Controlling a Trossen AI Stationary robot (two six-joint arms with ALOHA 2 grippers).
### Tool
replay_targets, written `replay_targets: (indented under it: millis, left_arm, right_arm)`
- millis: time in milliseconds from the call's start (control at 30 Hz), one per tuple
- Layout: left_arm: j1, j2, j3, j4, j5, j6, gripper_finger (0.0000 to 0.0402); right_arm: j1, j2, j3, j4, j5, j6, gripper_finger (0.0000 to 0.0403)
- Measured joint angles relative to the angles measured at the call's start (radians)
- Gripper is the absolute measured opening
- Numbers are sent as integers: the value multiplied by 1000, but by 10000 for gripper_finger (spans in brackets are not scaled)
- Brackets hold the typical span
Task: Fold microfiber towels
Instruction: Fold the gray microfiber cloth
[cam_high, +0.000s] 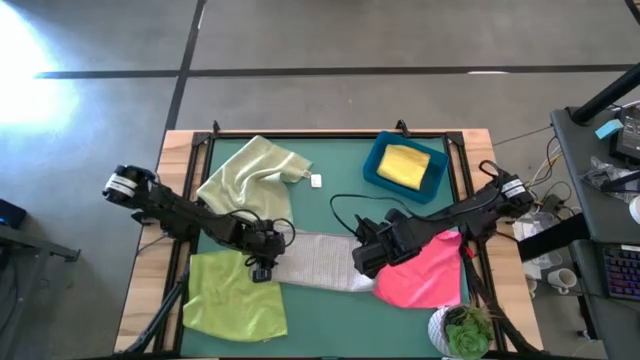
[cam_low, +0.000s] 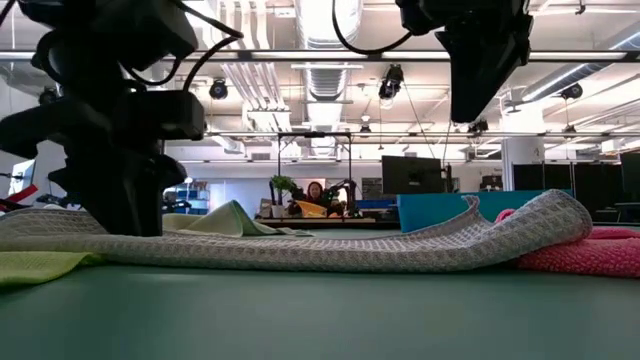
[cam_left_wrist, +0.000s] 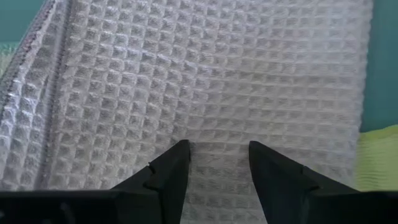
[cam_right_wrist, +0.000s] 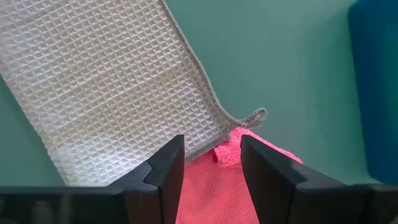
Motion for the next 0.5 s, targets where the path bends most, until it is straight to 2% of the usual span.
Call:
replay_targets:
  millis: [200,500]
  left_arm:
    - [42,28,-4,3,7,105,154]
    - [179,10,2,-60,-25,208,154]
  right_arm:
    - [-28,0,0,0,2,-23,148]
    - [-39,0,0,-1,1,-23,148]
